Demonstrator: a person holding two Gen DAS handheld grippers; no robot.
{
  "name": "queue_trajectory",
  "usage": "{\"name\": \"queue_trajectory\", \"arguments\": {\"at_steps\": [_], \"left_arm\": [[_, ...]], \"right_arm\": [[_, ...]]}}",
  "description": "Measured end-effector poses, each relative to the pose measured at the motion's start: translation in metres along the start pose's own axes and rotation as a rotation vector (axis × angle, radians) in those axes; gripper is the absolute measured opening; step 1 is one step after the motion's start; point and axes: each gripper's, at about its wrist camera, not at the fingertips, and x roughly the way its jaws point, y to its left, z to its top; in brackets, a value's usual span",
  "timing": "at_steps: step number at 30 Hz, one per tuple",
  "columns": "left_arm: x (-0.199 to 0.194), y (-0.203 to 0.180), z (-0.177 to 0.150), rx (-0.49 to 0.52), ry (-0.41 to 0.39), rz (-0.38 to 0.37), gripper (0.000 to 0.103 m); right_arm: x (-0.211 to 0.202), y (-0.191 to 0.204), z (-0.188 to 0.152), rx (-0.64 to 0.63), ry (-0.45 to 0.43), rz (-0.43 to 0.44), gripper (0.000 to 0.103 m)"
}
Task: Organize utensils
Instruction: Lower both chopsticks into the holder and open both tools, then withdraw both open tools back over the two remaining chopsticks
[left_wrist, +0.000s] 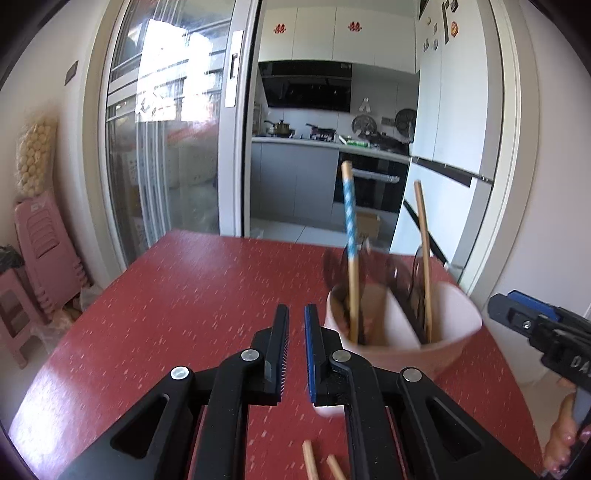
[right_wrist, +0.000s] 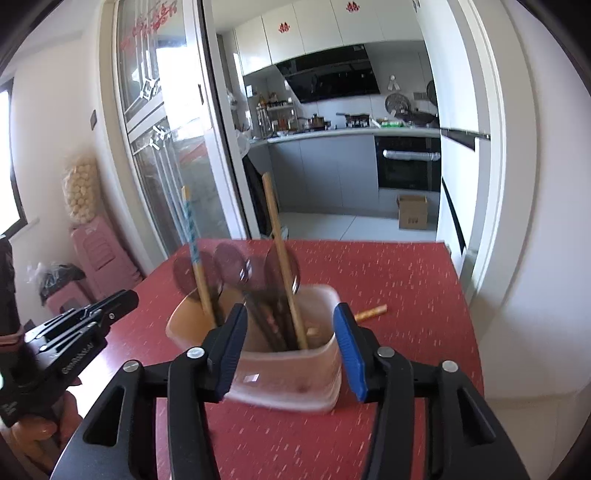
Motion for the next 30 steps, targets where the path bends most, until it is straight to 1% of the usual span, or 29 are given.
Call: {"name": "queue_trajectory", "arguments": {"at_steps": [10, 18, 19, 20, 21, 22, 24, 30], "left_arm": [[-0.026, 0.019, -0.045, -0.021, 0.085, 0.022, 0.037], [-0.039, 0.034, -0.08, -0.036, 0.143, 0.029, 0.038], [-0.039, 0.035, -0.085, -0.042, 0.155, 0.03, 0.053], [-0.04, 0.037, -0.089, -0.048, 0.165, 0.032, 0.076], [-0.041, 0.041, -0.093, -0.062, 0.182, 0.045, 0.103], [-0.044, 0.044, -0.097, -0.082, 0.165, 0.065, 0.103], [-0.045, 0.049, -0.103, -0.088, 0.163, 0.066, 0.103], [-0.033, 0.063, -0.119, -0.087, 0.258, 0.098, 0.103]], "right_arm": [[-0.023, 0.025, -0.046, 0.015, 0.098, 0.007, 0.06], [-0.028, 0.042, -0.087, 0.028, 0.203, 0.013, 0.061], [-0.027, 0.044, -0.093, 0.031, 0.221, 0.017, 0.062], [-0.027, 0.046, -0.099, 0.032, 0.237, 0.019, 0.062], [-0.026, 0.048, -0.106, 0.03, 0.259, 0.018, 0.063], [-0.025, 0.05, -0.11, 0.028, 0.272, 0.015, 0.065], [-0.023, 0.053, -0.119, 0.017, 0.303, 0.008, 0.067], [-0.011, 0.064, -0.138, -0.013, 0.423, 0.006, 0.067]]}}
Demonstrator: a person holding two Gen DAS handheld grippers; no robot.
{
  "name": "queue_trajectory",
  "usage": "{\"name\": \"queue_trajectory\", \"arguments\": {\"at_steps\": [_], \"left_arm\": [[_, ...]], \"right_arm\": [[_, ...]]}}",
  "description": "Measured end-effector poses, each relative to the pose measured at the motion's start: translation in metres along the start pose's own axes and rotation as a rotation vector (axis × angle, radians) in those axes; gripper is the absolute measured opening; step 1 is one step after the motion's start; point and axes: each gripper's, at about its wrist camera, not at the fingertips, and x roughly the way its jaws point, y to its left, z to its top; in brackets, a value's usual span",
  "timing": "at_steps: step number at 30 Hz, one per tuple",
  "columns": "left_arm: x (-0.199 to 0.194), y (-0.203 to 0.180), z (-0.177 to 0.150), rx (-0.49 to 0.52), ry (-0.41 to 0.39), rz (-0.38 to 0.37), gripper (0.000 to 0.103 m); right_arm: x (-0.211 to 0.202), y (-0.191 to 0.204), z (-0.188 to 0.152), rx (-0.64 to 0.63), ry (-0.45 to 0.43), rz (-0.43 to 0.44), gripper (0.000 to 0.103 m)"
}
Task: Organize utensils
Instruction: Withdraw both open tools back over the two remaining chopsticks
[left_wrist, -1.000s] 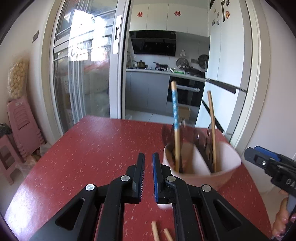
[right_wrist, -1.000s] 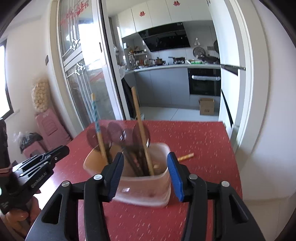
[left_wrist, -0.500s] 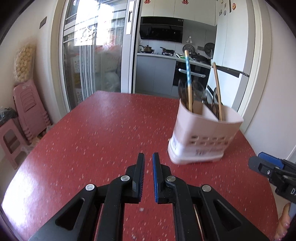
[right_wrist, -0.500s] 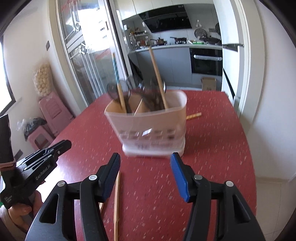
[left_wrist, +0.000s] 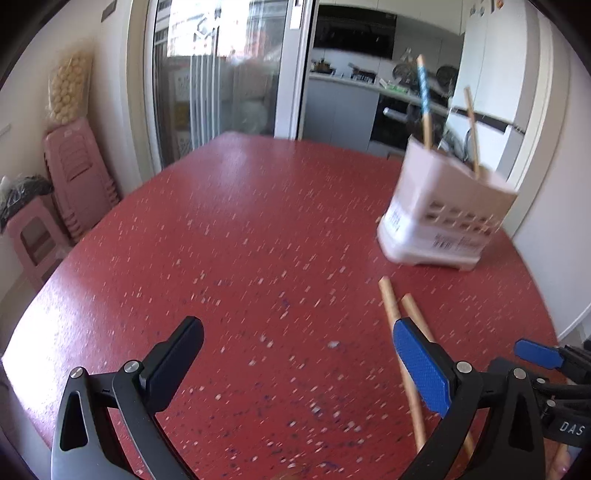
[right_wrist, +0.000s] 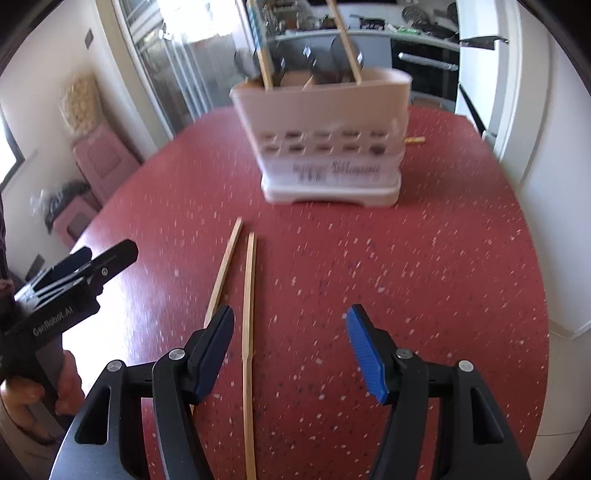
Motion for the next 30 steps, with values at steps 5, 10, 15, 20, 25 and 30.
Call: {"name": "queue_trajectory", "arguments": {"at_steps": [5, 10, 15, 20, 25, 30], "left_arm": [[0.012, 0.003, -0.012, 0.025, 0.08, 0.035, 0.103], [0.017, 0.004, -0.016, 0.028, 0.114, 0.053, 0.103], [0.017, 0.006, -0.016, 0.022, 0.128, 0.053, 0.103], [0.016, 0.008, -0.015, 0.031, 0.133, 0.062, 0.103], [0.02, 0.01, -0.011, 0.033, 0.154, 0.077, 0.103], [0.027, 0.007, -0.005, 0.06, 0.199, 0.052, 0.103]], "right_arm": [[0.019, 0.012, -0.004, -0.042, 0.089, -0.029, 0.067], [0.033, 0.02, -0.003, -0.044, 0.159, -0.05, 0.067], [0.045, 0.03, 0.003, -0.063, 0.198, -0.087, 0.067], [0.053, 0.038, 0.009, -0.073, 0.234, -0.137, 0.067], [0.061, 0.046, 0.02, -0.085, 0.287, -0.162, 0.065], [0.067, 0.048, 0.031, -0.083, 0.328, -0.154, 0.06]]}}
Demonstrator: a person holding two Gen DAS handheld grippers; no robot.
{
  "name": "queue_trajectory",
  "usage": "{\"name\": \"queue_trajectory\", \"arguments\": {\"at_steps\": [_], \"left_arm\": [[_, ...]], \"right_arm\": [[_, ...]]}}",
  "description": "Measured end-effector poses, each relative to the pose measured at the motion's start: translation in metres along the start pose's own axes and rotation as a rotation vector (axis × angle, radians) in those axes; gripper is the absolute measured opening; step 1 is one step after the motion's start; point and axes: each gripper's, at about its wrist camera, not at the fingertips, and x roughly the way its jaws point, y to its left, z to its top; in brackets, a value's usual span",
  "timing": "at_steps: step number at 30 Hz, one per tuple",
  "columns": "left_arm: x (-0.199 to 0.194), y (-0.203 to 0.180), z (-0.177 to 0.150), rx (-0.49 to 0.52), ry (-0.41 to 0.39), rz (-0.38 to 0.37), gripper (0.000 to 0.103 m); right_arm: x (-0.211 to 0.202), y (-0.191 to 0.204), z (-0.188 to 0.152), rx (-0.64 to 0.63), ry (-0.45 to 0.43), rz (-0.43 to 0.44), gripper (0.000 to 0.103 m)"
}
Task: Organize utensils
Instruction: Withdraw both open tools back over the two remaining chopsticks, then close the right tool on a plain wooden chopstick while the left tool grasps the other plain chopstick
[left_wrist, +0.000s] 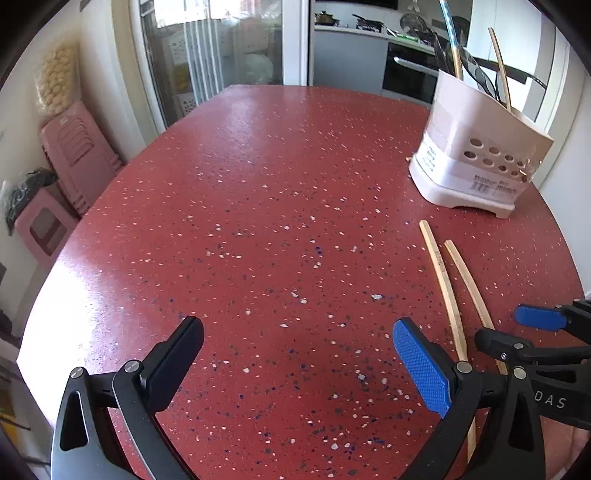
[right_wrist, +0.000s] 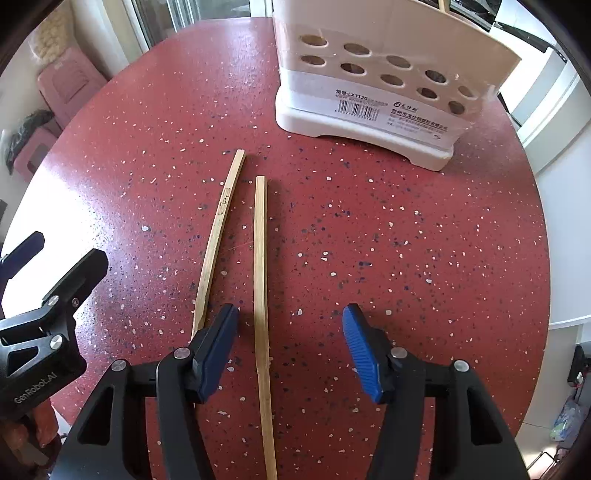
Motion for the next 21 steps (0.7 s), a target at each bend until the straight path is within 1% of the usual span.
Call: {"name": "queue_trajectory", "arguments": {"at_steps": [2, 5, 6, 7, 8, 9, 12, 14, 17, 18, 19, 20, 21], "left_arm": [[0.002, -0.003, 0.002, 0.013, 0.021, -0.036, 0.103], [0.003, -0.011, 0.005, 0.035, 0.043, -0.071, 0.103], [0.003, -0.015, 0.006, 0.045, 0.048, -0.075, 0.103], [0.004, -0.019, 0.007, 0.052, 0.053, -0.079, 0.103], [0.004, -0.022, 0.008, 0.057, 0.057, -0.082, 0.103], [0.005, -0.027, 0.009, 0.063, 0.065, -0.086, 0.103], [0.008, -0.043, 0.012, 0.088, 0.09, -0.106, 0.103], [0.012, -0.056, 0.013, 0.12, 0.116, -0.112, 0.103], [0.024, -0.075, 0.016, 0.164, 0.169, -0.102, 0.103], [0.028, -0.08, 0.017, 0.174, 0.186, -0.104, 0.1], [0.03, -0.084, 0.017, 0.183, 0.198, -0.089, 0.099], [0.029, -0.088, 0.019, 0.194, 0.195, -0.078, 0.096], [0.028, -0.093, 0.021, 0.21, 0.204, -0.083, 0.092]], "right_arm": [[-0.001, -0.001, 0.004, 0.0, 0.004, 0.0, 0.057], [-0.002, -0.007, 0.008, 0.01, 0.006, 0.002, 0.046], [-0.003, -0.01, 0.008, 0.011, 0.003, -0.003, 0.034], [-0.003, -0.013, 0.008, 0.011, 0.001, 0.015, 0.021], [-0.004, -0.017, 0.009, 0.01, -0.003, 0.014, 0.01], [-0.004, -0.021, 0.009, 0.019, -0.006, 0.025, 0.007], [-0.006, -0.04, 0.007, 0.087, -0.032, 0.117, 0.006], [-0.007, -0.051, 0.005, 0.121, -0.049, 0.15, 0.006], [-0.012, -0.066, 0.0, 0.133, -0.077, 0.167, 0.006], [-0.015, -0.069, -0.001, 0.132, -0.086, 0.166, 0.006], [-0.018, -0.072, -0.003, 0.131, -0.098, 0.164, 0.006], [-0.022, -0.071, -0.007, 0.129, -0.108, 0.163, 0.006], [-0.024, -0.073, -0.009, 0.128, -0.117, 0.165, 0.006]]}}
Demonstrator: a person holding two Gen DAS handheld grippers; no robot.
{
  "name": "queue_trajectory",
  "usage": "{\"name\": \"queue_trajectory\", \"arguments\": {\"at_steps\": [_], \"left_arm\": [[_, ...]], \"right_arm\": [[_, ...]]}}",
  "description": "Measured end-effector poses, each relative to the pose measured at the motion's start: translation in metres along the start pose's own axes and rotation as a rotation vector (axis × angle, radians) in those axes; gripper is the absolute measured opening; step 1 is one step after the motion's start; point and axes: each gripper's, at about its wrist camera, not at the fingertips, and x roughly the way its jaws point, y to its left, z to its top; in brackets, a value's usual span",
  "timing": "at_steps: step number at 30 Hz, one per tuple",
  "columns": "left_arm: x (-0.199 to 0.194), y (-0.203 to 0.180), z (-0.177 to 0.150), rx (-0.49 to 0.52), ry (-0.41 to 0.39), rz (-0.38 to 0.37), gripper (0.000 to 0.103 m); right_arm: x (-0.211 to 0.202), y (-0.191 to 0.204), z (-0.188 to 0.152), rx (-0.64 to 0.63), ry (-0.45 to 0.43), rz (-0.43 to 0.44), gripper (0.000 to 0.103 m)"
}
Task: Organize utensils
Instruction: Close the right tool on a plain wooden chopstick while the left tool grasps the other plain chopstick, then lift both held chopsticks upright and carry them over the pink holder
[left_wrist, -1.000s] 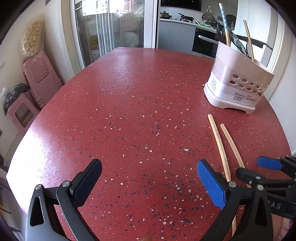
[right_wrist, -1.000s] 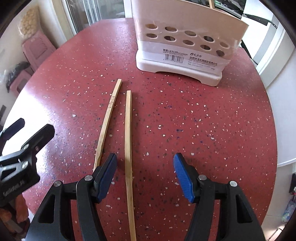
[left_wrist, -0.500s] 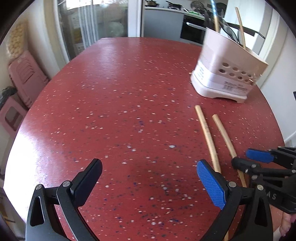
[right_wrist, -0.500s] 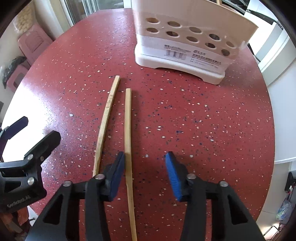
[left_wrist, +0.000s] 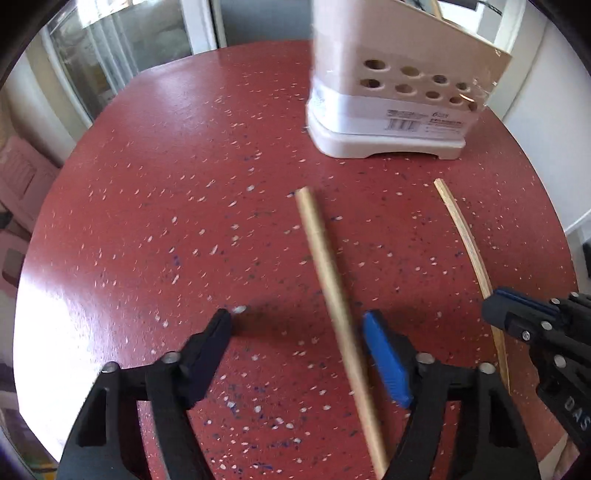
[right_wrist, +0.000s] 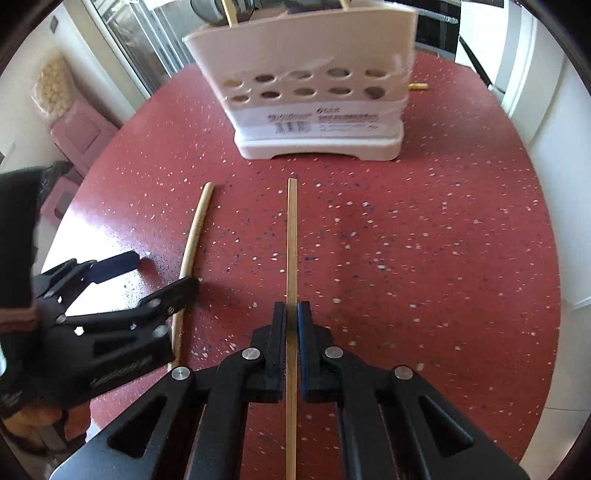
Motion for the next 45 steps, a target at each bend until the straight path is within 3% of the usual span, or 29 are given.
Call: {"name": "queue_trajectory", "arguments": {"at_steps": [5, 11, 14, 15, 16, 18, 26, 37, 45], "left_arm": [[0.0, -0.009, 0.01, 0.038, 0.054, 0.025, 0.09], [0.001, -0.004, 0.02, -0.007, 0.121, -0.005, 0.087], [-0.002, -0.008, 0.025, 0.002, 0.13, -0.022, 0.07], [-0.004, -0.011, 0.026, 0.008, 0.126, -0.021, 0.05], [-0.005, -0.015, 0.028, 0.011, 0.127, -0.025, 0.038], [-0.007, -0.02, 0.026, 0.01, 0.115, -0.024, 0.037], [-0.029, -0.026, 0.004, -0.002, -0.065, -0.048, 0.035], [-0.107, -0.019, -0.01, -0.001, -0.363, -0.12, 0.035], [-0.127, -0.018, -0.002, 0.004, -0.441, -0.134, 0.035]], "right_arm": [[-0.011, -0.013, -0.004, 0.019, -0.026, 0.039, 0.006], [-0.015, -0.026, -0.01, 0.044, -0.046, 0.075, 0.006], [-0.018, -0.028, -0.012, 0.055, -0.056, 0.089, 0.006], [-0.023, -0.035, -0.016, 0.057, -0.059, 0.093, 0.006], [-0.024, -0.036, -0.016, 0.06, -0.062, 0.097, 0.006], [-0.022, -0.036, -0.017, 0.061, -0.066, 0.102, 0.006], [-0.03, -0.045, -0.022, 0.067, -0.085, 0.121, 0.006], [-0.059, -0.057, -0.018, 0.088, -0.18, 0.131, 0.006], [-0.08, -0.05, -0.004, 0.069, -0.246, 0.129, 0.006]]}}
